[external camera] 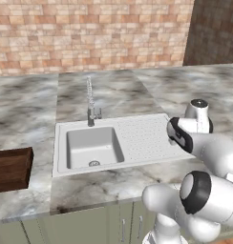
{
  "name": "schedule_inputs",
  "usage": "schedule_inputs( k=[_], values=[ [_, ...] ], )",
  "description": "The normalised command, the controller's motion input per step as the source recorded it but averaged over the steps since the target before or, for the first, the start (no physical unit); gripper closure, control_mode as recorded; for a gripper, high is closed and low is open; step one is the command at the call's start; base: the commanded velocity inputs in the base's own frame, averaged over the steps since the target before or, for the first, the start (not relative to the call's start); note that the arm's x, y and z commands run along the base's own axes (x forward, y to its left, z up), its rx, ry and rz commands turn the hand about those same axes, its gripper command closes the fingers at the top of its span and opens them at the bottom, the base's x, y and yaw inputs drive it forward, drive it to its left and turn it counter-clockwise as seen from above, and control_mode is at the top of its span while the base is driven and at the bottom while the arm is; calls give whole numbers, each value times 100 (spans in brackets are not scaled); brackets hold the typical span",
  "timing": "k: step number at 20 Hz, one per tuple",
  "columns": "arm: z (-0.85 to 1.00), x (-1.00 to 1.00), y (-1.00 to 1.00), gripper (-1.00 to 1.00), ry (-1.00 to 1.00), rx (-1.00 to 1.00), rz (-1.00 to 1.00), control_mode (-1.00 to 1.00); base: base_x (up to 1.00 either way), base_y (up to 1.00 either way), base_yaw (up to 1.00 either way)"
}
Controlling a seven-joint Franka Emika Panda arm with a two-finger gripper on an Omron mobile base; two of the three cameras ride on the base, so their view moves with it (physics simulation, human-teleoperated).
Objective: Pick up all produce items and place them in the sink. Turn on the sink faucet to wash them. Then turn the sink off and put them in the tray.
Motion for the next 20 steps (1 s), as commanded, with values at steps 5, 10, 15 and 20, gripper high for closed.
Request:
schedule_inputs(
  k=[5, 10, 15, 20],
  values=[
    [0, 31, 67, 100, 5, 0, 0, -100, 0, 0, 0],
    [0, 41, 100, 100, 5, 0, 0, -100, 0, 0, 0],
    [0, 38, 100, 100, 6, 0, 1, -100, 0, 0, 0],
    [0, 21, 100, 100, 2, 0, 3, -100, 0, 0, 0]
  ],
)
